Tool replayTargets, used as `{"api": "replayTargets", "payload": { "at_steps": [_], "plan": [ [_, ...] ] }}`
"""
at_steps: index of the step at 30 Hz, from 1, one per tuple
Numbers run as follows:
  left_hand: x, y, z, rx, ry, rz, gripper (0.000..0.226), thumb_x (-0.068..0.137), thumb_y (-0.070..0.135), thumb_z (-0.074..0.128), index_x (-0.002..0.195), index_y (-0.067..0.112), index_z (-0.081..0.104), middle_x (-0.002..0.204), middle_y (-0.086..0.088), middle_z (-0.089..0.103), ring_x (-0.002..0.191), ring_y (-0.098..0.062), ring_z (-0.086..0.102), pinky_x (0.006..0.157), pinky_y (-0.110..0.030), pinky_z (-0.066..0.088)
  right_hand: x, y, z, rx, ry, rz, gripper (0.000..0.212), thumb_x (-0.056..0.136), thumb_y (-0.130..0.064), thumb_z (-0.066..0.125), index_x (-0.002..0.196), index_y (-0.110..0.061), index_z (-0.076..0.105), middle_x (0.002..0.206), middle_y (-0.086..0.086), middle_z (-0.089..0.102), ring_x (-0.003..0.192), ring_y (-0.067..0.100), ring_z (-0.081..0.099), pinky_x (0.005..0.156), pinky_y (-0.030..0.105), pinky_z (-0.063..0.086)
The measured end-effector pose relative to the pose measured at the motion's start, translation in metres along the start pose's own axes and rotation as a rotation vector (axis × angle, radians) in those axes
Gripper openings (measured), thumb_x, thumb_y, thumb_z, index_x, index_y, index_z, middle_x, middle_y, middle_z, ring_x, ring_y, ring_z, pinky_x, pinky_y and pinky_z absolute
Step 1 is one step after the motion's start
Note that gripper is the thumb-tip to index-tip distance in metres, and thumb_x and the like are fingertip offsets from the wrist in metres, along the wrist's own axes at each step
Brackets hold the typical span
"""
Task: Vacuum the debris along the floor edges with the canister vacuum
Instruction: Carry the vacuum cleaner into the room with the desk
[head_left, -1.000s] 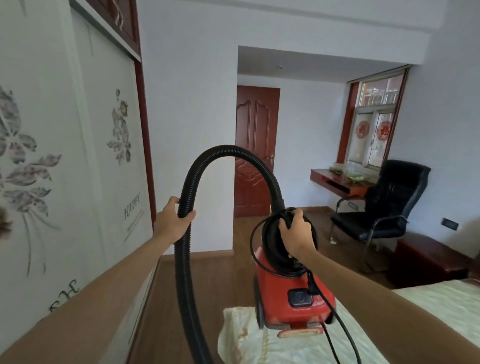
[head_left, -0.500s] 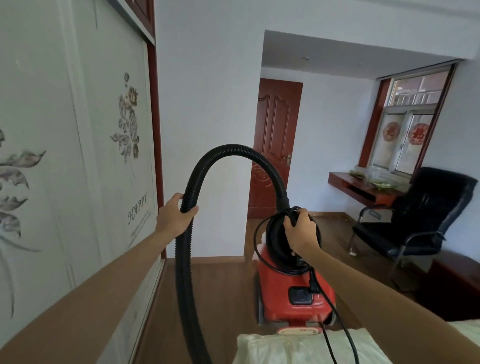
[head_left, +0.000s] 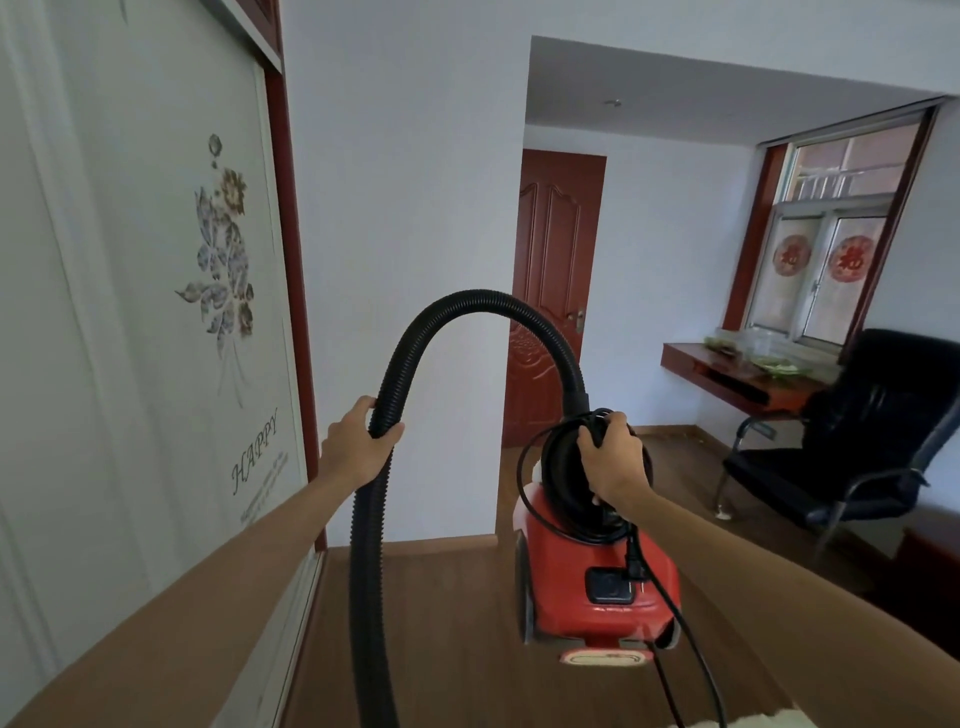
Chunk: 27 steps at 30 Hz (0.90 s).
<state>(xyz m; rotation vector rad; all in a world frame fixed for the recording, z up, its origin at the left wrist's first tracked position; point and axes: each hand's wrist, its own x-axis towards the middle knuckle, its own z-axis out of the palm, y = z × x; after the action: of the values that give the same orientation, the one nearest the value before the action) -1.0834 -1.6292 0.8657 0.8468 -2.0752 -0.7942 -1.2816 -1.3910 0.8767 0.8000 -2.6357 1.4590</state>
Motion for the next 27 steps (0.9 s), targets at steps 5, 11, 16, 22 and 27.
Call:
{"api": "replayTargets", "payload": {
  "at_steps": [5, 11, 16, 22, 27],
  "plan": [
    [0.057, -0.028, 0.034, 0.006, 0.007, 0.006, 0.046, 0.092, 0.036, 0.066, 0.130, 0.016, 0.051, 0.100, -0.008, 0.068, 0.071, -0.020, 0.065, 0.051, -0.023, 0.044, 0.067, 0.007, 0.036, -0.002, -0.010, -0.003, 0.032, 0.103, -0.030, 0.045, 0.125, -0.007, 0.039, 0.094, 0.019, 0.061, 0.041, 0.027, 0.058, 0.032, 0.027, 0.045],
    [0.134, -0.043, 0.094, -0.029, -0.027, -0.032, 0.039, 0.093, 0.036, 0.063, 0.125, 0.017, 0.051, 0.088, -0.006, 0.067, 0.068, -0.023, 0.065, 0.057, -0.032, 0.055, 0.160, 0.013, 0.073, 0.015, -0.026, 0.005, 0.030, 0.103, -0.030, 0.046, 0.122, -0.008, 0.039, 0.089, 0.018, 0.060, 0.042, 0.024, 0.055, 0.030, 0.024, 0.041],
    [0.207, -0.043, 0.135, -0.028, -0.009, -0.028, 0.037, 0.093, 0.038, 0.063, 0.123, 0.020, 0.051, 0.088, -0.003, 0.067, 0.069, -0.022, 0.066, 0.063, -0.035, 0.058, 0.235, 0.021, 0.095, 0.003, -0.002, 0.012, 0.026, 0.103, -0.030, 0.045, 0.119, -0.011, 0.038, 0.093, 0.021, 0.061, 0.042, 0.027, 0.056, 0.030, 0.024, 0.042],
    [0.272, -0.059, 0.166, -0.046, -0.020, -0.058, 0.033, 0.091, 0.039, 0.065, 0.114, 0.022, 0.050, 0.084, -0.004, 0.066, 0.068, -0.023, 0.066, 0.062, -0.036, 0.058, 0.301, 0.030, 0.120, -0.028, -0.007, -0.006, 0.026, 0.103, -0.029, 0.046, 0.119, -0.010, 0.039, 0.090, 0.020, 0.061, 0.048, 0.029, 0.060, 0.032, 0.028, 0.045],
    [0.327, -0.083, 0.199, -0.034, -0.063, -0.072, 0.035, 0.090, 0.043, 0.065, 0.115, 0.025, 0.049, 0.083, -0.003, 0.066, 0.069, -0.023, 0.066, 0.065, -0.037, 0.058, 0.353, 0.038, 0.139, -0.062, 0.012, 0.025, 0.028, 0.103, -0.030, 0.046, 0.119, -0.007, 0.041, 0.085, 0.017, 0.061, 0.050, 0.026, 0.059, 0.034, 0.030, 0.047]
  ]
}}
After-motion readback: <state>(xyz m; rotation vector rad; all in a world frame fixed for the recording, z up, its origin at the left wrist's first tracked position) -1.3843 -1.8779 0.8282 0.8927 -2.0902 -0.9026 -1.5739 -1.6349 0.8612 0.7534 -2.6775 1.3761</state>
